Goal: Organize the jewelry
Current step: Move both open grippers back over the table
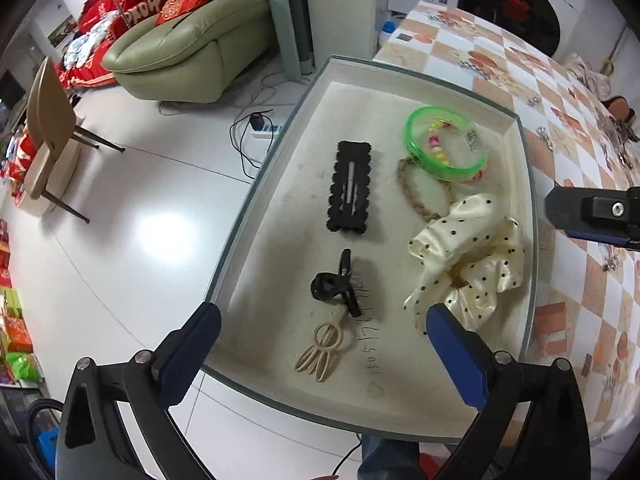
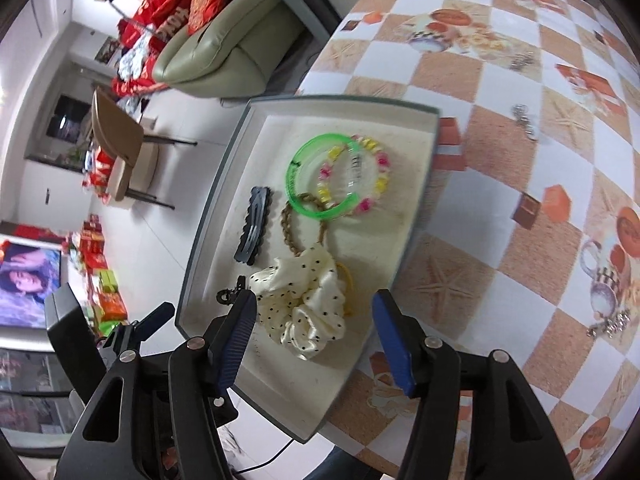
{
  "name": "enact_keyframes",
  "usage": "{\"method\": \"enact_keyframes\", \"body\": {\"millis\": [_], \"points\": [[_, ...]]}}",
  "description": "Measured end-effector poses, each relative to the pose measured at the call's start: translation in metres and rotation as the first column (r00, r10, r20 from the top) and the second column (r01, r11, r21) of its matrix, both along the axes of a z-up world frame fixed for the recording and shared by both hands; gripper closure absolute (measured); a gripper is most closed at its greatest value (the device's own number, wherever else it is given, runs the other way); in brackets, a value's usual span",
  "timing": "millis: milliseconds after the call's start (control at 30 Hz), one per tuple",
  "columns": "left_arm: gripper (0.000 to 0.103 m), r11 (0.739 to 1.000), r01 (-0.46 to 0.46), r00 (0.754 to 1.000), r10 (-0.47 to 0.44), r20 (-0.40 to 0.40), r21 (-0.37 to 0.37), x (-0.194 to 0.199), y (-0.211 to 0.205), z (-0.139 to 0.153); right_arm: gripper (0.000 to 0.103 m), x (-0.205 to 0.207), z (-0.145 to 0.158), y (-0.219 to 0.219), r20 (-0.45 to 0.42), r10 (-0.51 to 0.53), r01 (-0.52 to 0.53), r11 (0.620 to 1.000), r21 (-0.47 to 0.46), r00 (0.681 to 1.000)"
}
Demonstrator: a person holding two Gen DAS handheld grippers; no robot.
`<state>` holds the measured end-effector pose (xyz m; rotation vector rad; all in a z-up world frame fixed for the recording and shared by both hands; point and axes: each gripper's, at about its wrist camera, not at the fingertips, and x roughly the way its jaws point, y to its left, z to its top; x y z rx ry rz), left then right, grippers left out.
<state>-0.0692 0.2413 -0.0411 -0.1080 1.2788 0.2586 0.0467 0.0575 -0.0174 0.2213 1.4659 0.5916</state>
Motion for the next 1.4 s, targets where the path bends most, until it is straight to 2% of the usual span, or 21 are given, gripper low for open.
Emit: {"method": "enact_keyframes", "body": {"millis": [100,200,333,400,500,700,900,1033,1233,1400], "points": [[0.0,1.0,0.012,1.0,-0.012,-0.011,-0.002,0.004,-0.004,0.0,0.038,0.0,0.002,-0.015,-0.004,-0.037,0.037,0.999,0.006,0.999],[0.0,1.0,0.022,1.0,-0.022,-0.015,-0.001,0.008,-0.009,0.003,0.022,-0.001,0.004,-0.028,-0.006,-0.075,0.075,0.997,0.007,0.997],[0.0,0.999,0.047,0.999,-0.047,-0.016,0.009,0.014,-0.019,0.007,0.021,-0.003,0.002,-0.056,-0.023,-0.152,0.152,0.988,0.007,0.988],[0.0,0.998,0.065,0.998,-0.064,-0.016,0.016,0.018,-0.025,0.009,0.014,-0.006,0.0,-0.073,-0.035,-0.202,0.202,0.979,-0.001,0.979],[0.0,0.995,0.097,0.995,-0.097,-0.007,0.022,0.026,-0.036,0.015,0.014,-0.01,-0.001,-0.098,-0.039,-0.268,0.268,0.963,-0.017,0.963],[0.0,0.984,0.176,0.984,-0.176,0.024,0.02,0.042,-0.066,0.029,0.014,-0.027,-0.011,-0.158,-0.071,-0.428,0.425,0.903,-0.06,0.901],[0.0,0.965,0.263,0.964,-0.263,0.04,0.013,0.058,-0.102,0.036,0.014,-0.046,-0.028,-0.214,-0.114,-0.608,0.593,0.793,-0.14,0.786],[0.0,0.95,0.313,0.948,-0.313,0.05,0.006,0.067,-0.125,0.04,0.014,-0.049,-0.036,-0.235,-0.113,-0.665,0.645,0.745,-0.171,0.739],[0.0,0.944,0.328,0.943,-0.327,0.055,-0.018,0.086,-0.149,0.04,0.014,-0.04,-0.047,-0.244,-0.099,-0.721,0.698,0.69,-0.189,0.686],[0.0,0.949,0.311,0.949,-0.307,0.064,-0.048,0.103,-0.158,0.04,0.014,-0.031,-0.054,-0.24,-0.077,-0.737,0.712,0.67,-0.208,0.671]]}}
